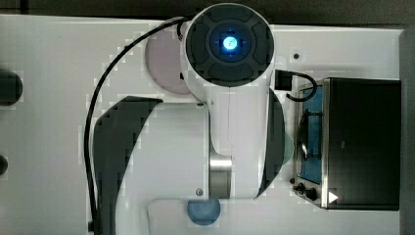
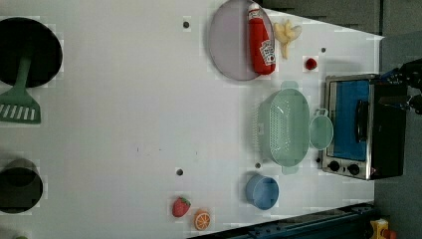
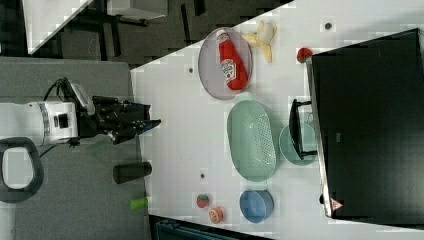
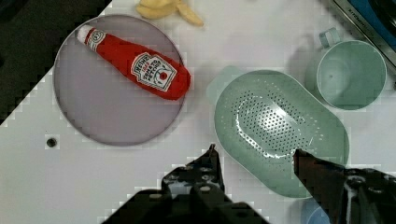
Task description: Drag strainer right to left.
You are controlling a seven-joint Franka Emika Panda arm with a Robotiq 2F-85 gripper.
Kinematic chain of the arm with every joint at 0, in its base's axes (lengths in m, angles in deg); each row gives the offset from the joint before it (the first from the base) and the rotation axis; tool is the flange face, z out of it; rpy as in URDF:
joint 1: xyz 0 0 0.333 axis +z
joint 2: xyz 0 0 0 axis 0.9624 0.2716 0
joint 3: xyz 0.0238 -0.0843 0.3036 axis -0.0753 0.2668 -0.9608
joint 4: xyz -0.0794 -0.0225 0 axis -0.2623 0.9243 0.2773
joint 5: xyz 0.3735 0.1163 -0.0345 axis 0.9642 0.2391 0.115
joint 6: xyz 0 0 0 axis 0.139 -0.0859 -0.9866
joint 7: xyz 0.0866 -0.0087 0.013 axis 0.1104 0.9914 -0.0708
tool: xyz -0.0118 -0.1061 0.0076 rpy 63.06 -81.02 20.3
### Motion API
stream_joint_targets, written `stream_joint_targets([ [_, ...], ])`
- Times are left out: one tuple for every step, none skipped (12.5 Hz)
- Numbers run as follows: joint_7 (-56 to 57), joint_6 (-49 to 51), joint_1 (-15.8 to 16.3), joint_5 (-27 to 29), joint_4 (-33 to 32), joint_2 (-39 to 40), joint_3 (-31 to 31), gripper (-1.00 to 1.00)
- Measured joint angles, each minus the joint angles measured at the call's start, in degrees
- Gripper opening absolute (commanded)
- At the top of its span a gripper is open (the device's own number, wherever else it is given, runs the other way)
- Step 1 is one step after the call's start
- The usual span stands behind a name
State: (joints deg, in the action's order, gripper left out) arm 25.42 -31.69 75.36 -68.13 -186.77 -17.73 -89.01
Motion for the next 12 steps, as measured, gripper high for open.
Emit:
stream_joint_targets([
  [-0.58,3.49,0.36,-0.64,-7.61,-6.19,0.8,0.6],
  [-1.35,8.15,0.34,-1.72,-14.1,-13.43,1.65,0.82],
  [-2.42,9.88,0.38,-1.63,-18.91,-20.51,3.15,1.0],
  [-3.11,10.7,0.34,-1.57,-21.6,-26.5,4.47,1.0],
  [-3.52,10.61,0.29,-1.86,-22.49,-31.32,4.99,1.0],
  [-3.64,10.33,0.14,-1.64,-22.27,-34.99,5.04,1.0],
  [-3.69,9.6,-0.09,-1.8,-21.82,-37.2,4.87,1.0],
  [-3.69,7.06,-0.13,-2.43,-21.6,-37.37,4.53,1.0],
  [-4.23,2.38,-0.15,-2.73,-22.05,-36.14,4.43,1.0],
  [-4.7,-3.25,-0.43,-2.75,-23.16,-33.45,4.36,1.0],
  [-5.14,-6.99,-0.63,-2.63,-24.73,-29.53,4.29,1.0],
  [-6.78,-10.38,-0.48,-2.6,-27.08,-25.22,4.27,1.0],
])
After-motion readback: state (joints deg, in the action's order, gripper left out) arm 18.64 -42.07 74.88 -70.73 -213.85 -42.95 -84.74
